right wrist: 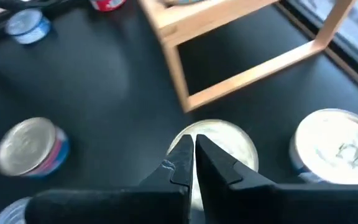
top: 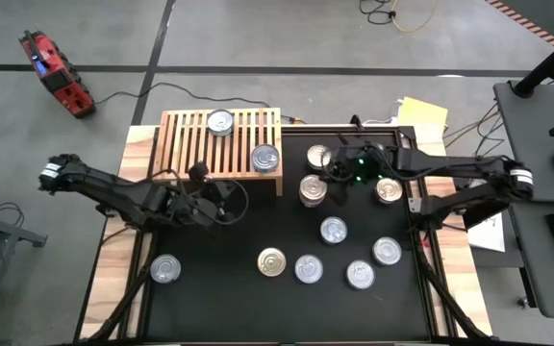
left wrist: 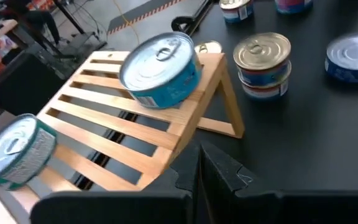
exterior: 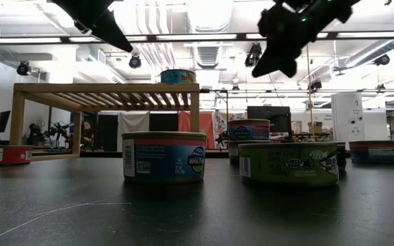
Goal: Stack canned seafood by type on shelf
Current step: Put the blue pink tuna can on the shelf
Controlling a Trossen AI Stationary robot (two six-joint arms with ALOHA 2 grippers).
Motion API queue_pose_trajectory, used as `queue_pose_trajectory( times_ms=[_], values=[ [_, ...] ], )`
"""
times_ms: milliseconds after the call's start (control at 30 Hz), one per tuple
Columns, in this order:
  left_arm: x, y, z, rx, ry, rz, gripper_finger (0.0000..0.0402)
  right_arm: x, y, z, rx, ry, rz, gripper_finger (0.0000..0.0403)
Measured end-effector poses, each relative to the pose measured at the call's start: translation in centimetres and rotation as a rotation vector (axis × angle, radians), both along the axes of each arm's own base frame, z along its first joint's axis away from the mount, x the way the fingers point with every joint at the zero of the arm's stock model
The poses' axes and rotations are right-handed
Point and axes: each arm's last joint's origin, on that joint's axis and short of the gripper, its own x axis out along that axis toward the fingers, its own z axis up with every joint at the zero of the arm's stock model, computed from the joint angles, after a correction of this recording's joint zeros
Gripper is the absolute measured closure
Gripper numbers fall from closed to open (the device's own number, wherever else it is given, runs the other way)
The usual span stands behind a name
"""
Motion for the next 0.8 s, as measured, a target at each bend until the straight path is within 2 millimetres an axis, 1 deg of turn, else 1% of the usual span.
queue_pose_trajectory(
  times_ms=[133, 233, 400, 533, 633, 733, 800],
  values=[
    [0.9, -0.9, -1.0, 0.0, 0.026, -0.018, 0.0401, -0.8, 1.5, -0.7, 0.035, -0.001, 0.019, 0.0394],
    [1.7, -1.7, -1.8, 0.006, 0.037, -0.04, 0.0401, -1.2, 2.6, -1.4, 0.025, 0.017, -0.006, 0.0394],
    [2.8, -2.9, -3.1, 0.015, 0.057, -0.073, 0.0401, -1.3, 4.2, -2.7, -0.014, 0.061, -0.038, 0.0394],
    [3.2, -3.9, -4.0, 0.017, 0.078, -0.105, 0.0401, -1.1, 5.7, -3.1, -0.014, 0.071, 0.013, 0.0394],
    [3.3, -5.0, -4.5, -0.058, 0.12, -0.213, 0.0401, -1.0, 6.9, -3.2, -0.029, 0.073, 0.032, 0.0394],
    [3.6, -6.2, -5.1, -0.21, 0.18, -0.394, 0.0401, -0.6, 8.2, -3.3, -0.051, 0.032, 0.063, 0.0394],
    [4.0, -6.9, -5.7, -0.289, 0.206, -0.497, 0.0401, -0.1, 9.0, -3.7, -0.063, 0.001, 0.09, 0.0394]
  ],
)
